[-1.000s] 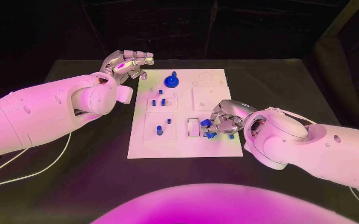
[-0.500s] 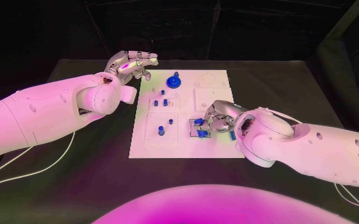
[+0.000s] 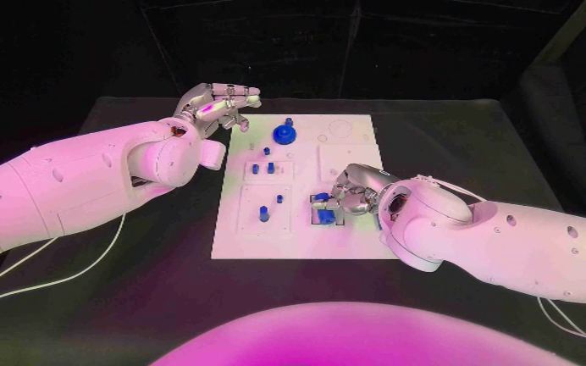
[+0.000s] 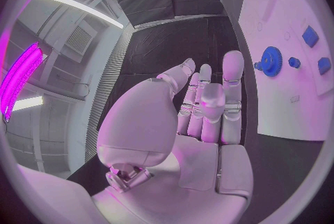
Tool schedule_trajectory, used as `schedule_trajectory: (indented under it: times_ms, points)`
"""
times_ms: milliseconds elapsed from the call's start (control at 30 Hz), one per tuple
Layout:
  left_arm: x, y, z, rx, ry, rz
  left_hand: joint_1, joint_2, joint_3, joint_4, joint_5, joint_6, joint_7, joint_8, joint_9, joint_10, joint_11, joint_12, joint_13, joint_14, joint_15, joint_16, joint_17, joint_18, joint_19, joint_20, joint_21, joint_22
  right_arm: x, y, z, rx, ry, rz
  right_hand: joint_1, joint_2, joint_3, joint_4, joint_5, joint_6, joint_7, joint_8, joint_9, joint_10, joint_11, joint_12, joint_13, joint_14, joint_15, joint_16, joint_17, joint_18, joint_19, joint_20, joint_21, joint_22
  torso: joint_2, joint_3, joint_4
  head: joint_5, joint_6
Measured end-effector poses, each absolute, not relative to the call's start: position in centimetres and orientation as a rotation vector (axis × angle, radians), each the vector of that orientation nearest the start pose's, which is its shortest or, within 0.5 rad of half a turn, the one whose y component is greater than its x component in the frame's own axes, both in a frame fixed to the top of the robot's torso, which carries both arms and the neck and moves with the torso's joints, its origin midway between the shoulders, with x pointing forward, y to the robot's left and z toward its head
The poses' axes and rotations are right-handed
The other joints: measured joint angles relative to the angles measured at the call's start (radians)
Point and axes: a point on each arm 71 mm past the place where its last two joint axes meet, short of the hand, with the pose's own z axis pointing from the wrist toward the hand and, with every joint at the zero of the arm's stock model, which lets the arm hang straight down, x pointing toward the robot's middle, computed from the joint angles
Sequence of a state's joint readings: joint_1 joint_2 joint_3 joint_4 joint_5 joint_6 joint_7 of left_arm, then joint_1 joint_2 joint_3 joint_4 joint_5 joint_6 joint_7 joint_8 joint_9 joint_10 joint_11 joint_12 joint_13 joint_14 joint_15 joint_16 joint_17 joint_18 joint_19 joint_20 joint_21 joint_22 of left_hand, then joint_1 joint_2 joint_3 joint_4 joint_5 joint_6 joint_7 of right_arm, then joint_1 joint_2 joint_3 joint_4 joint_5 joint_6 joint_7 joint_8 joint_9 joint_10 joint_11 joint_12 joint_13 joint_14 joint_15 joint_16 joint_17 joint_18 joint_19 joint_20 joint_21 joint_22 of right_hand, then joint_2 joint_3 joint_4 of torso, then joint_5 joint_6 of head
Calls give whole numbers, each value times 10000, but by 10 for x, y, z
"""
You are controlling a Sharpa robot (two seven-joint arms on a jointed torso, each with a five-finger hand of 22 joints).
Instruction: Assemble the parts on the task board
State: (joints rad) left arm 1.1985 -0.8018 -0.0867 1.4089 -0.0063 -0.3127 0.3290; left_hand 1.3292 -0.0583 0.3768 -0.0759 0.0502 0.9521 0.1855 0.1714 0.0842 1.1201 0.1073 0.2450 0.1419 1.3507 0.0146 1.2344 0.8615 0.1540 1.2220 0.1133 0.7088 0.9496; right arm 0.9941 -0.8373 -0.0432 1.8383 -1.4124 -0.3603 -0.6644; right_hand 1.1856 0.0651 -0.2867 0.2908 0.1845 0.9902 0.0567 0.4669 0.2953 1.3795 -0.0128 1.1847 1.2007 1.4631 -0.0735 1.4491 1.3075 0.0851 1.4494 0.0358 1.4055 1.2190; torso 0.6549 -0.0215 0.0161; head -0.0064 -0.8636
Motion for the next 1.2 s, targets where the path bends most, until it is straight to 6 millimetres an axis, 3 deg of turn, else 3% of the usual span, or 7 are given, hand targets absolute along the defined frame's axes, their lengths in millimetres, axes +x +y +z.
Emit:
schedule_trajectory:
  times_ms: [133,267,400,600,900,1200]
  points:
    - [504,224,-208,-11734,14893,-14091,0,0,0,0,0,0,0,0,0,0,0,0,0,0,0,0,0,0,0,0,0,0,382,-141,-253,1953,20113,5086,-543,-277,-251,7,-853,-27,26,7,81,-3,3,-206,-104,0,0,0,0,0,0,0,0,-26,0,0,0,0,24]
    - [504,224,-208,-11738,14901,-14089,0,0,0,0,0,0,0,0,0,0,0,0,-1,0,0,0,0,0,0,0,0,1,383,-143,-253,1918,20060,4990,-999,-651,-98,31,-1264,-63,61,7,143,-79,1,-272,-143,0,0,-39,-1,0,0,0,0,-55,0,1,0,-5,27]
    - [504,224,-208,-11742,14910,-14087,0,0,0,0,0,0,0,0,1,0,0,0,-1,0,0,0,0,0,0,0,0,1,384,-143,-253,1856,20008,4942,-1181,-788,120,35,-1264,-63,61,7,175,-78,2,-323,-142,0,0,-39,-1,0,0,0,0,-71,0,3,0,-5,26]
    - [504,224,-208,-11744,14926,-14094,0,0,-27,28,0,0,0,0,1,-36,-37,0,-1,0,0,0,0,0,0,0,0,-7,382,-142,-251,1736,19964,4993,-1179,-790,392,-18,-1234,-63,61,7,224,-78,2,-323,-131,0,0,-39,-1,0,0,0,0,-69,0,10,-9,0,31]
    - [505,224,-208,-11750,14935,-14088,0,0,-27,28,0,0,0,0,2,-36,-36,-1,-1,0,0,0,0,0,0,0,0,-10,375,-139,-247,1460,19968,5251,179,-808,677,-234,-888,-63,61,6,339,-77,2,-323,-39,0,1,-38,-1,0,0,0,0,-3,-1,13,-9,0,15]
    - [505,224,-209,-11758,14962,-14088,0,0,-27,27,0,1,0,0,2,-36,-36,-1,6,0,0,0,0,0,0,0,0,-9,371,-139,-244,1221,19906,5427,305,-803,661,-299,-888,-63,61,6,365,-77,2,-322,0,0,1,-38,-2,1,0,1,0,37,0,9,-17,-1,5]
